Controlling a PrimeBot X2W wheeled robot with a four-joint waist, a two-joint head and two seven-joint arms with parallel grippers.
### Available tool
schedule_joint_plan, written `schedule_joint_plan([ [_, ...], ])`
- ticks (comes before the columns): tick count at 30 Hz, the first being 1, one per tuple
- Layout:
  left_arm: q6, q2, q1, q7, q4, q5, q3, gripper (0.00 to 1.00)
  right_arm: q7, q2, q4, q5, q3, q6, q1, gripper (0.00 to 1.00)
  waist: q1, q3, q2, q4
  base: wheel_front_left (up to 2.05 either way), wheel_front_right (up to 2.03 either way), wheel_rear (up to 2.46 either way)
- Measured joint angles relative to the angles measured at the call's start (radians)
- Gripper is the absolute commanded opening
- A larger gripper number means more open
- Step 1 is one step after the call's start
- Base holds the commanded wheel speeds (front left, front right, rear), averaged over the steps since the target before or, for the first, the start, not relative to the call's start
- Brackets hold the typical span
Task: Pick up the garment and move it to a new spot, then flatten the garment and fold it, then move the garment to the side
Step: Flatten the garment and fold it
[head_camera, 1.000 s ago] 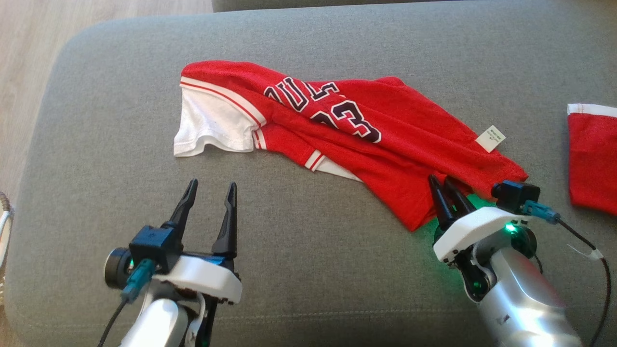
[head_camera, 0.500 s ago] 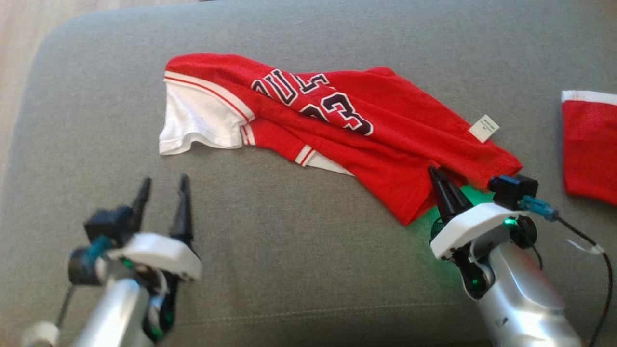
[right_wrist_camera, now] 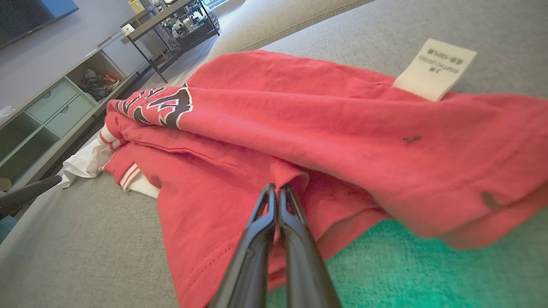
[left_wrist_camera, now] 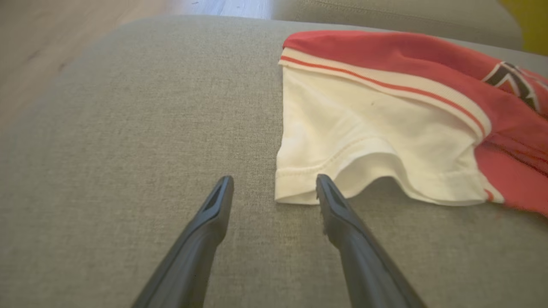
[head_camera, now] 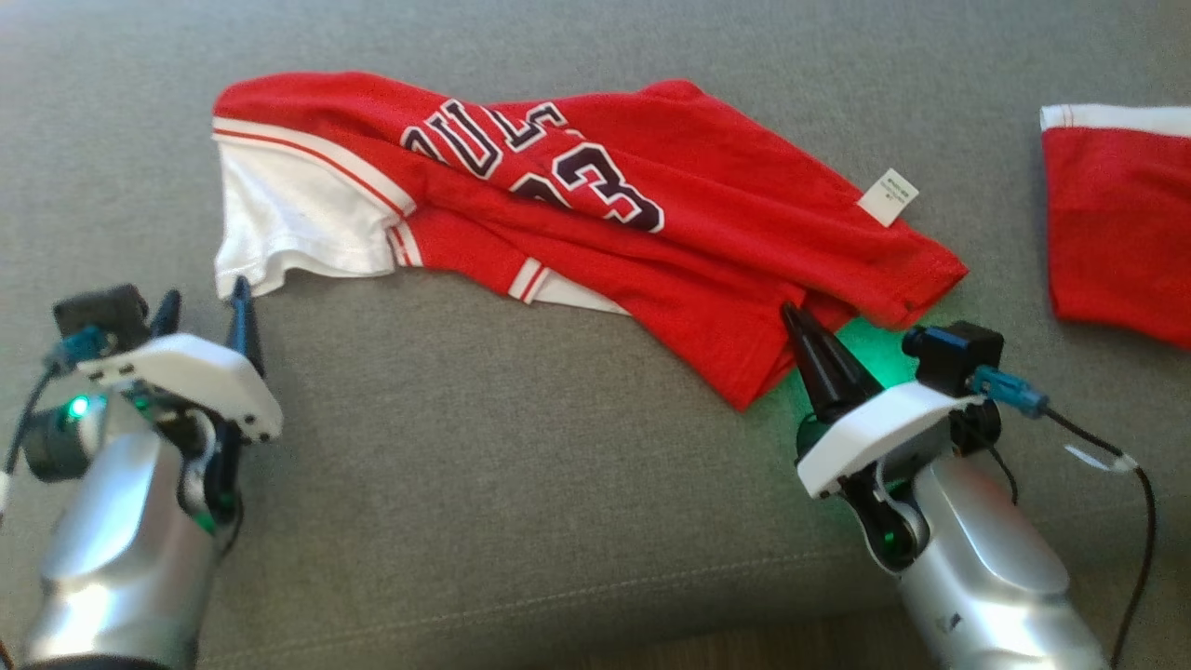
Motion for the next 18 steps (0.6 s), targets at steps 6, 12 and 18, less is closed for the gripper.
schedule_joint_plan([
  [6,-0.001,0.005,-0.09,-0.015,0.11,-0.002,0.009,1.0,0.0,0.0,-0.015,0.0,0.011,0.0,-0.032,0.0,0.0001,0.045,0.0,-0.021,0.0,0.0,0.0],
  [12,-0.054,0.003,-0.154,-0.038,0.198,-0.008,0.001,0.88,0.0,0.0,-0.017,-0.003,0.007,0.0,-0.037,0.0,0.0,0.068,0.0,-0.026,0.0,0.0,0.0],
  [18,-0.111,-0.015,-0.179,-0.03,0.241,-0.012,-0.024,0.0,0.0,0.0,-0.019,-0.012,-0.013,0.0,-0.037,0.0,-0.0001,0.063,0.0,-0.024,0.0,0.0,0.0],
])
